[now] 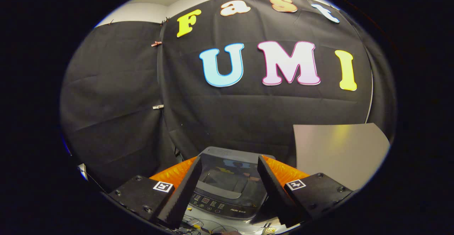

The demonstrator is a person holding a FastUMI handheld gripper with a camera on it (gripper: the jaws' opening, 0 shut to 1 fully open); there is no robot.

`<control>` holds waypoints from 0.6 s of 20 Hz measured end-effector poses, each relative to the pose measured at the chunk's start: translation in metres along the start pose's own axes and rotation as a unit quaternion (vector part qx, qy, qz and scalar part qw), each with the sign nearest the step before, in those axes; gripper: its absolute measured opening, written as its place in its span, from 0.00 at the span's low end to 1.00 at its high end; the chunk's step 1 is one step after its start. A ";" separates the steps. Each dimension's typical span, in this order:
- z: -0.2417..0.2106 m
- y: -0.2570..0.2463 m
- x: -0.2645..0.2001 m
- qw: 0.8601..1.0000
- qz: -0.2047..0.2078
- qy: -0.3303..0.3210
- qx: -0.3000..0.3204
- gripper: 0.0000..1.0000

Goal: Put the clothes into the washing machine and then close the washing machine lid.

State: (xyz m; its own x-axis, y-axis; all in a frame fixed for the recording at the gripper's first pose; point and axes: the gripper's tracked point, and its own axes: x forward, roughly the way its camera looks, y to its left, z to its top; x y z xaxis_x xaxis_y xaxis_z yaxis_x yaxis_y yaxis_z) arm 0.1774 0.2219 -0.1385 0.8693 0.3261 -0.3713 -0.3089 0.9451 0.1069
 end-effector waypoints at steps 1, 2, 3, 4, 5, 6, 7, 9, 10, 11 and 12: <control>0.003 -0.003 -0.010 1.000 0.000 -0.012 0.000 0.99; 0.007 -0.005 -0.020 1.000 -0.001 -0.022 -0.001 0.99; 0.011 -0.009 -0.029 1.000 -0.002 -0.031 -0.003 0.99; 0.015 -0.011 -0.039 0.999 -0.001 -0.039 -0.005 0.99; 0.016 -0.016 -0.049 0.999 -0.005 -0.045 -0.009 0.99; 0.020 -0.022 -0.059 0.999 -0.008 -0.053 -0.010 0.99; 0.026 -0.027 -0.071 0.998 -0.013 -0.065 -0.010 0.99; 0.035 -0.036 -0.100 0.995 -0.023 -0.093 -0.011 0.99; 0.036 -0.041 -0.115 0.994 -0.033 -0.102 -0.015 0.99; 0.037 -0.047 -0.129 0.993 -0.044 -0.110 -0.024 0.99; 0.037 -0.052 -0.141 0.991 -0.054 -0.116 -0.032 0.99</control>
State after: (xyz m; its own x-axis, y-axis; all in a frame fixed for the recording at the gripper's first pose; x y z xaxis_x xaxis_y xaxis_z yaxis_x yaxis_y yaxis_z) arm 0.0847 0.1279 -0.0573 0.9616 0.2269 -0.1546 -0.2272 0.9737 0.0158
